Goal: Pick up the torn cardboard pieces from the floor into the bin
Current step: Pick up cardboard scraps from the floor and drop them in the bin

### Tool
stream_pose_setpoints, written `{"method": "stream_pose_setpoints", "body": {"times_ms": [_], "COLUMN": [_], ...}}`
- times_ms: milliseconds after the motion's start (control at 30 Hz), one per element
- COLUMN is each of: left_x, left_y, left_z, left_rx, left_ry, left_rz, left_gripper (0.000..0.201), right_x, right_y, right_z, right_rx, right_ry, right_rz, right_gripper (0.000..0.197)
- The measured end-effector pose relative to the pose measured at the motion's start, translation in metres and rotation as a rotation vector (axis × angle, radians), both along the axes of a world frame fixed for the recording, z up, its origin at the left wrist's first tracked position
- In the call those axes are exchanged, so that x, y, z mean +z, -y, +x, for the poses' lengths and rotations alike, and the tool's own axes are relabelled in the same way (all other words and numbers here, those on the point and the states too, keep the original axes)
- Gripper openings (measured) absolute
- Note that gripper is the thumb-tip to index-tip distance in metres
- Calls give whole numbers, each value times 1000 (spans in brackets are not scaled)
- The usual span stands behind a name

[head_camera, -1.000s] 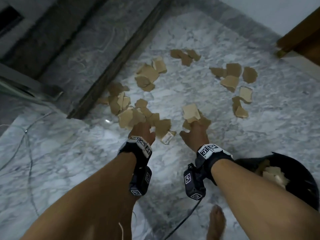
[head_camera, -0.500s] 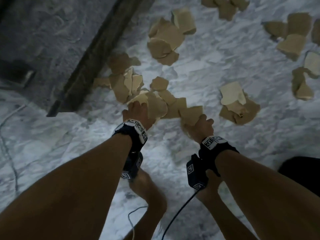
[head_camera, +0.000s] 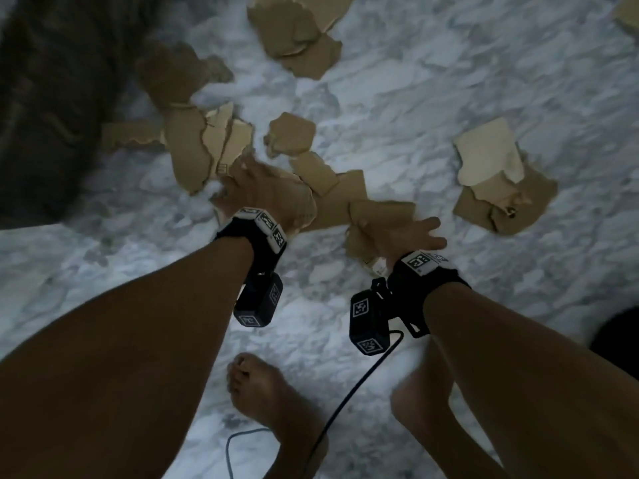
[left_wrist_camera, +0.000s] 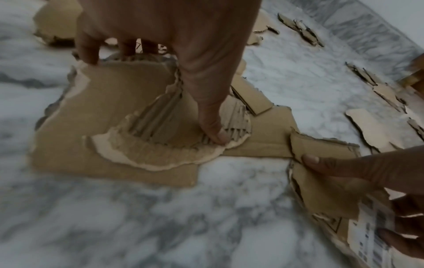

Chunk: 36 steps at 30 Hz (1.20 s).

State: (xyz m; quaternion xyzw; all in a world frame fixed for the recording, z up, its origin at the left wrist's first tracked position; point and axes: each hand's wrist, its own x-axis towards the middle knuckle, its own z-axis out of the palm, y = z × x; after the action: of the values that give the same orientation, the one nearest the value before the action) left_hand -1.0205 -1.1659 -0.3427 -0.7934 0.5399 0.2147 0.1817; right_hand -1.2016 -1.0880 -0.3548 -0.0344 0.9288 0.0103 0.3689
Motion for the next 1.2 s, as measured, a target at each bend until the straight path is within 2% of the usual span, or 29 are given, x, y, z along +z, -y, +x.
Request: {"method": "stream_pose_setpoints", "body": {"times_ms": [33, 67, 133, 200, 267, 333, 400, 433, 467, 567, 633, 667, 733, 800, 867, 967, 1033, 1100, 1200], "left_x": [5, 1, 0, 0, 4, 15, 23, 32, 35, 39, 32, 26, 18, 9, 2, -3, 0, 3, 3], "left_y": [5, 4, -2, -3, -6, -5, -2, 2, 9, 44, 75, 87, 102, 108, 105, 97, 93, 89, 85], "left_z": [-1, 1, -5, 1, 5, 18, 35, 43, 52, 70, 80, 84, 91, 95, 100, 105, 104, 101, 98], "left_rx": [11, -7, 7, 12, 18, 70, -8, -91, -137, -197, -196, -189, -217, -310, -379, -322, -298, -304, -261], "left_ry": [-25, -59, -126, -187, -247, -352, -363, -340, -327, -307, -306, -311, -310, -228, -146, -228, -268, -266, -289], "left_rz": [-52, -81, 40, 84, 111, 205, 254, 260, 224, 73, 30, 26, 25, 13, -5, 61, 67, 62, 53], "left_gripper": [45, 43, 56, 59, 60, 68, 89, 93, 88, 57, 47, 49, 68, 76, 68, 63, 65, 68, 79], "right_x": [2, -1, 4, 9, 22, 35, 48, 53, 56, 54, 44, 40, 30, 22, 16, 9, 6, 7, 4], "right_y": [0, -1, -3, -3, -1, 6, 17, 26, 36, 76, 104, 117, 137, 148, 149, 145, 144, 143, 135], "right_z": [0, -1, -6, -12, -16, -17, -12, -8, -1, 22, 41, 51, 69, 84, 93, 100, 100, 100, 96], "right_rx": [-4, -12, 72, 173, 227, 341, 494, 585, 683, 937, 1083, 1156, 1262, 1313, 1344, 1418, 1427, 1400, 1299], "right_ry": [48, 80, 139, 174, 200, 221, 248, 259, 258, 255, 248, 234, 177, 110, 87, 109, 127, 169, 241], "right_rz": [-27, -50, -109, -146, -188, -219, -228, -227, -219, -230, -243, -250, -279, -293, -315, -338, -343, -337, -353], "right_gripper": [112, 109, 88, 72, 75, 74, 69, 68, 67, 69, 70, 71, 75, 82, 91, 107, 111, 99, 69]}}
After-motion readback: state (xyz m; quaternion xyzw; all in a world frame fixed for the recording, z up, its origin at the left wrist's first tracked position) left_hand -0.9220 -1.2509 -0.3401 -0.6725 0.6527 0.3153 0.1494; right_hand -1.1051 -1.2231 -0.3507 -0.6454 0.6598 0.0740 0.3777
